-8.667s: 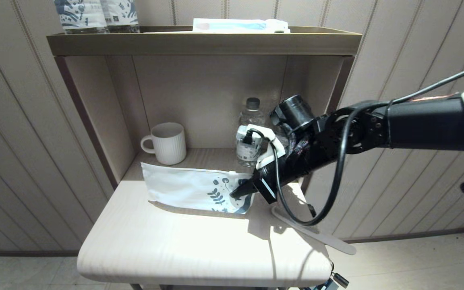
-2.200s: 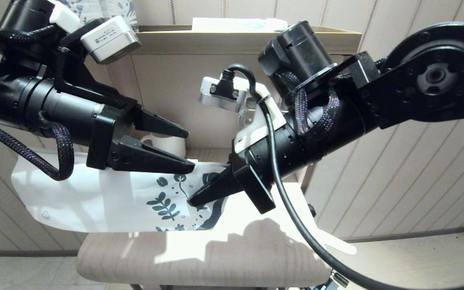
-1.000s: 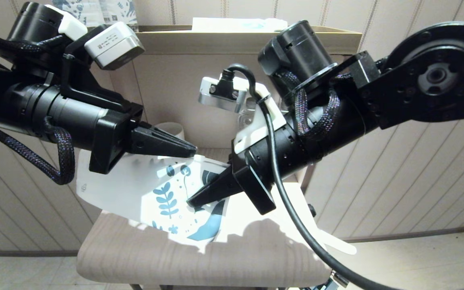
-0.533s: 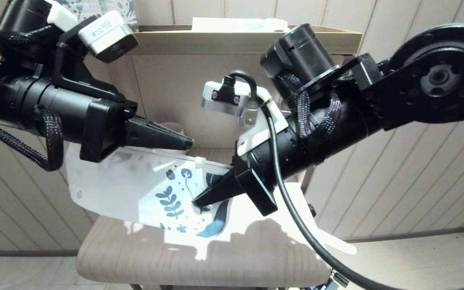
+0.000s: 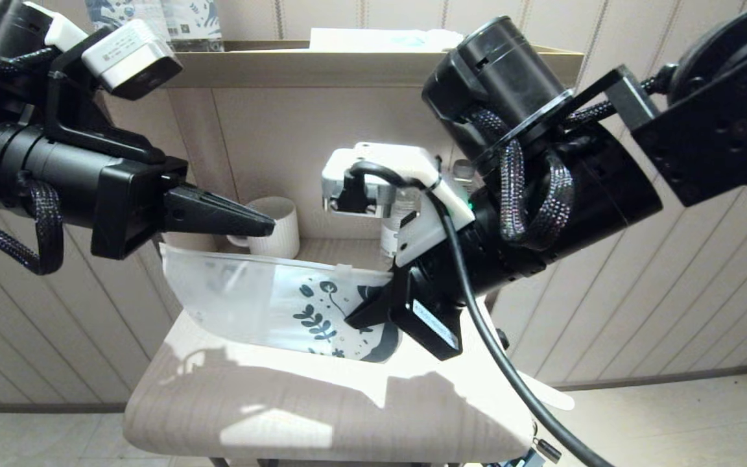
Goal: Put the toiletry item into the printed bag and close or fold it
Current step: Hand it to the other hand
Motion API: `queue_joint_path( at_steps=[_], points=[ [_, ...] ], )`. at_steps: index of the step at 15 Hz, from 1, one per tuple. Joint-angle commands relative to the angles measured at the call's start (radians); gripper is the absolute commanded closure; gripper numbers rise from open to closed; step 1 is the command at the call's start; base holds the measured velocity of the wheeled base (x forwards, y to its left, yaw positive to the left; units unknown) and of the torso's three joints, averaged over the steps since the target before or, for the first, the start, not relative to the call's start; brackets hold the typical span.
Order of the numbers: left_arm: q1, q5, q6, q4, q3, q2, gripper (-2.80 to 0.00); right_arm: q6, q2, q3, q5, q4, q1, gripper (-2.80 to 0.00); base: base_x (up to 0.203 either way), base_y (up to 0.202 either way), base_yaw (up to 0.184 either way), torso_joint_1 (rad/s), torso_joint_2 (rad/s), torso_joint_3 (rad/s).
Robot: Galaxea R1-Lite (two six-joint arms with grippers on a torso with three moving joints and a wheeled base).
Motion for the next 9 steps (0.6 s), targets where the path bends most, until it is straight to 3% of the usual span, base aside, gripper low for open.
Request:
queue_joint_path(
  at_steps=[1,4,6,9],
  points=[
    [0.003,-0.003,0.048,0.037,-0.017,0.014,0.0,-0.02,-0.001,-0.002,-0.05,0.004,0.019,0.0,0.0,0.0,0.0,0.0,0.0,0.0],
    [0.002,-0.014,0.058,0.038,-0.013,0.016,0.0,-0.031,-0.003,-0.002,-0.067,-0.02,0.034,0.0,0.0,0.0,0.0,0.0,0.0,0.0],
    [0.002,-0.062,0.061,0.038,-0.013,0.018,0.0,-0.03,-0.001,-0.001,-0.062,-0.031,0.039,0.0,0.0,0.0,0.0,0.0,0.0,0.0],
    [0.002,-0.088,0.061,0.037,-0.021,0.023,0.0,-0.02,0.0,-0.001,-0.004,-0.058,0.039,0.0,0.0,0.0,0.0,0.0,0.0,0.0]
  ],
)
